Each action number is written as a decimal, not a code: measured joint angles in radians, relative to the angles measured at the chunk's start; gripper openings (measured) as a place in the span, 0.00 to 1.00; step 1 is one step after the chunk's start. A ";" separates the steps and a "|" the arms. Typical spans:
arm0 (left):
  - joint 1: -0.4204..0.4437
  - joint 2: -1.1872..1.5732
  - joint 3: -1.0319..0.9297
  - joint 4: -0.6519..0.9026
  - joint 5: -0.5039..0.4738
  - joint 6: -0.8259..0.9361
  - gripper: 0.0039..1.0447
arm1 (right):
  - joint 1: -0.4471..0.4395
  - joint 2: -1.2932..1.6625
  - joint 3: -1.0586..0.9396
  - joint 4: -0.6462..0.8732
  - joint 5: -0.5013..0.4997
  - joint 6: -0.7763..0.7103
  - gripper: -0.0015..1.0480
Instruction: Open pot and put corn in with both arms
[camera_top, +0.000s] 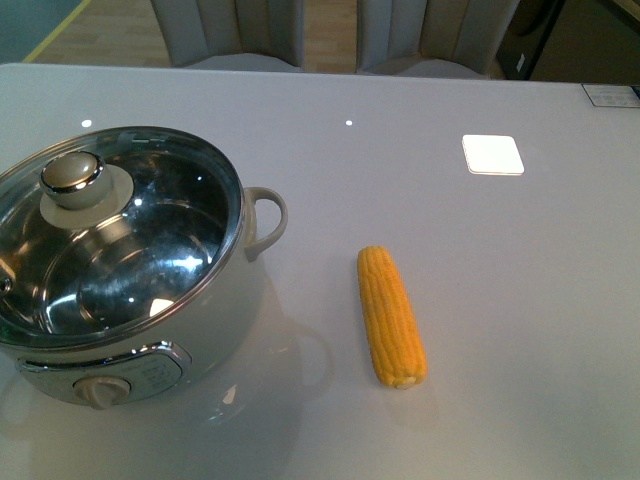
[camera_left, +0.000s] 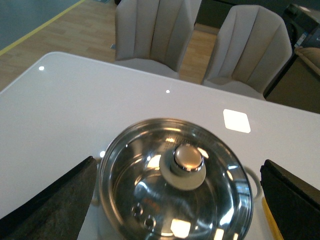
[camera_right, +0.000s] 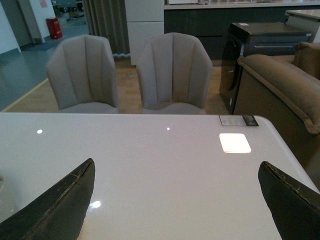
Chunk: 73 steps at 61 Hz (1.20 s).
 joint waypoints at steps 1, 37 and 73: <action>0.000 0.023 0.003 0.024 0.004 0.000 0.94 | 0.000 0.000 0.000 0.000 0.000 0.000 0.92; -0.042 1.252 0.215 1.010 -0.022 0.170 0.94 | 0.000 0.000 0.000 0.000 0.000 0.000 0.92; -0.083 1.485 0.293 1.123 -0.066 0.187 0.93 | 0.000 0.000 0.000 0.000 0.000 0.000 0.92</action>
